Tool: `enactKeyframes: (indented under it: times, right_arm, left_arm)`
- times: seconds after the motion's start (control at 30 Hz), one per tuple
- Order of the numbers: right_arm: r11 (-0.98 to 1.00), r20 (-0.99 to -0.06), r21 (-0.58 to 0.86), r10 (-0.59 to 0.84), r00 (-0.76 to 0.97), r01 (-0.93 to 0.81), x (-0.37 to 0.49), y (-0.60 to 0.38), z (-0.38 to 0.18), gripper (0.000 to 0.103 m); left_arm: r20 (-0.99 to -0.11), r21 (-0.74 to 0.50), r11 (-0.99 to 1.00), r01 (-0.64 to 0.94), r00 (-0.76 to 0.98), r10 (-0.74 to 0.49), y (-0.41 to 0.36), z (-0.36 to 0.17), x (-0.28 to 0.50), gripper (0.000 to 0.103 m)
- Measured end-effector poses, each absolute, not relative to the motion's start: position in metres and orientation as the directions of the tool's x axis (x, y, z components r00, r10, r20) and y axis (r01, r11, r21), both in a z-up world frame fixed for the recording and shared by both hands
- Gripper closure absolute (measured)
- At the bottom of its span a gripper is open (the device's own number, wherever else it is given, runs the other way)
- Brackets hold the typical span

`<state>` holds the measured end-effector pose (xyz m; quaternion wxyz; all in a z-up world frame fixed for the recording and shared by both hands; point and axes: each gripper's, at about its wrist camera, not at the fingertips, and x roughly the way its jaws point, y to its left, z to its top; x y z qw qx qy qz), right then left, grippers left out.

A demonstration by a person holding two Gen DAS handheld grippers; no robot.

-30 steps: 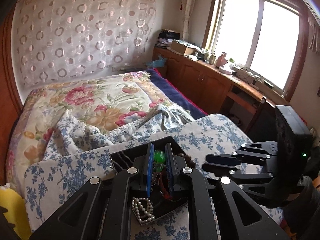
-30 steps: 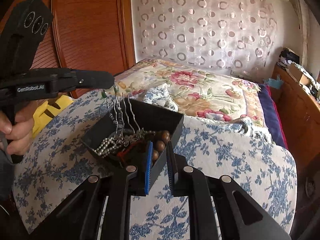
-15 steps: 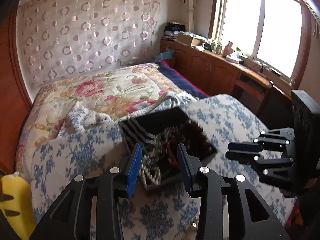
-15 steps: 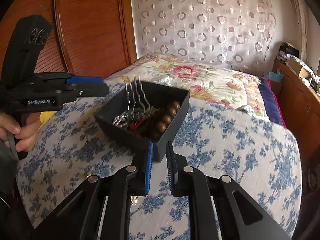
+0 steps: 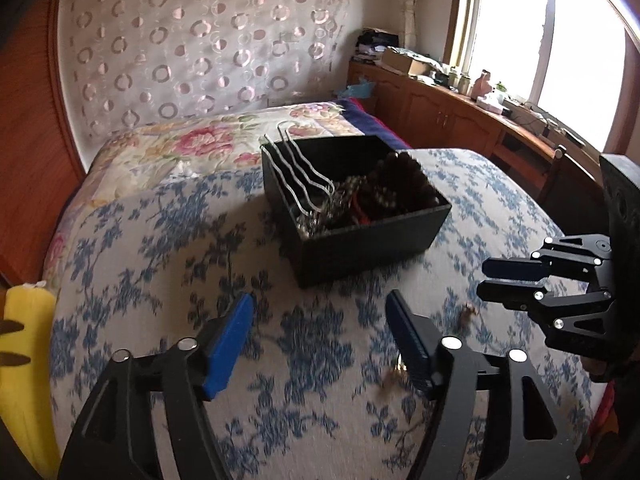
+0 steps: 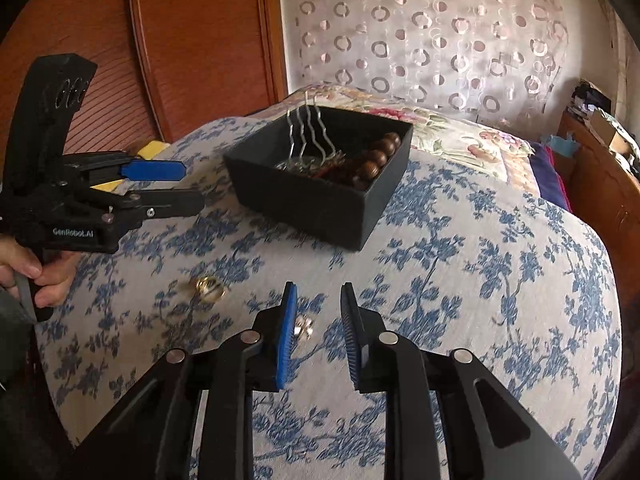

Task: Organize jewelry
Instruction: 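Move the left gripper back and grasp the gold ring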

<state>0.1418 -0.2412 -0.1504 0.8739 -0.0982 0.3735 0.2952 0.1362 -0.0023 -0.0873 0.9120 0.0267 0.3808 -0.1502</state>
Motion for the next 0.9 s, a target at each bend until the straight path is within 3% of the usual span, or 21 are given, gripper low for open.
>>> enactKeyframes:
  times: [0.2,0.6,0.7,0.9]
  right_arm:
    - [0.789,-0.723,0.029,0.440,0.532,-0.614,0.134,-0.234,-0.154,0.072]
    - [0.766,-0.772,-0.031,0.389,0.502,-0.642,0.138,-0.219,-0.169,0.072]
    - [0.757,-0.770,-0.028,0.400,0.497,-0.653,0.139,-0.220,-0.171,0.089]
    - [0.767,-0.746,-0.018,0.417,0.519,-0.641,0.130,-0.234,-0.165,0.090]
  left_arm:
    - [-0.708,-0.054,0.959,0.277,0.667,-0.232,-0.004,-0.095,0.121,0.028]
    - [-0.735,-0.039,0.953,0.301,0.638,-0.232,-0.019,-0.106,0.107,0.026]
    - [-0.739,-0.037,0.950,0.311,0.631,-0.235,-0.023,-0.108,0.107,0.026]
    - [-0.752,-0.032,0.942,0.334,0.613,-0.243,-0.034,-0.113,0.106,0.026]
